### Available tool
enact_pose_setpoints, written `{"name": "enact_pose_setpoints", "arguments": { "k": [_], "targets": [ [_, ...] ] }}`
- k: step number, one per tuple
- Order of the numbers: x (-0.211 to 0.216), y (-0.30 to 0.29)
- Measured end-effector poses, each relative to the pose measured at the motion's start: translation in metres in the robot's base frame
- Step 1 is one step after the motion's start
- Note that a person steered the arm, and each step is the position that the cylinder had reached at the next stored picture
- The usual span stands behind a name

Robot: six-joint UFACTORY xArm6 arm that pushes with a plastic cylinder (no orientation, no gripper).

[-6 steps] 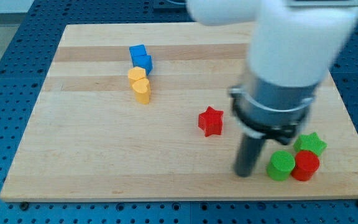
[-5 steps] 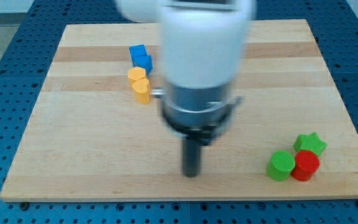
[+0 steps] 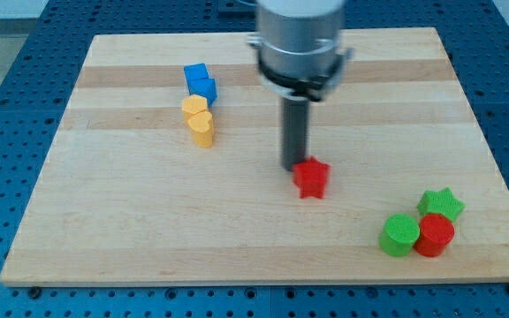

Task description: Move the red star into the red circle

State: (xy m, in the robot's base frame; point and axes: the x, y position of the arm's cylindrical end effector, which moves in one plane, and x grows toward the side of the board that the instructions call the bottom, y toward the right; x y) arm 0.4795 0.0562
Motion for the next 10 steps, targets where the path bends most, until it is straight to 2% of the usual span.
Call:
{"name": "enact_pose_setpoints", "arguments": {
  "k": [1,2,3,4,5,8,9,10],
  "targets": [
    [0.005,0.059],
    [-0.013,0.053],
    [-0.029,-0.002],
    [-0.008,-0.062],
    [0.028,-0.084],
    [0.029,0.081],
    [0.03,0.104],
    [0.026,0.096]
  ]
}}
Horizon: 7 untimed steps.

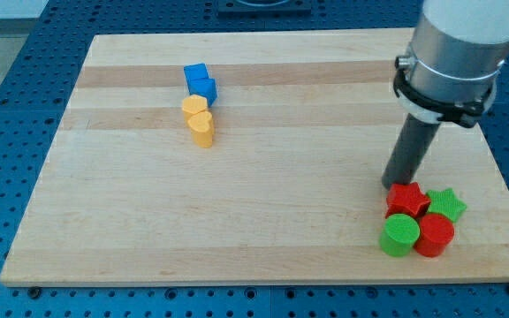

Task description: Move the red star into the red circle

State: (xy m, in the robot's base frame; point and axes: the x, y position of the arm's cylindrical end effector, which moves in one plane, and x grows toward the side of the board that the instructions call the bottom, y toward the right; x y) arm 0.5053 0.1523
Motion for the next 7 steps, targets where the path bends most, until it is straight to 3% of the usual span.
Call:
{"name": "enact_pose_setpoints", "arguments": {
  "k": [2,7],
  "targets": [
    [0.014,-0.031],
    [0.002,-0.006]
  ]
}}
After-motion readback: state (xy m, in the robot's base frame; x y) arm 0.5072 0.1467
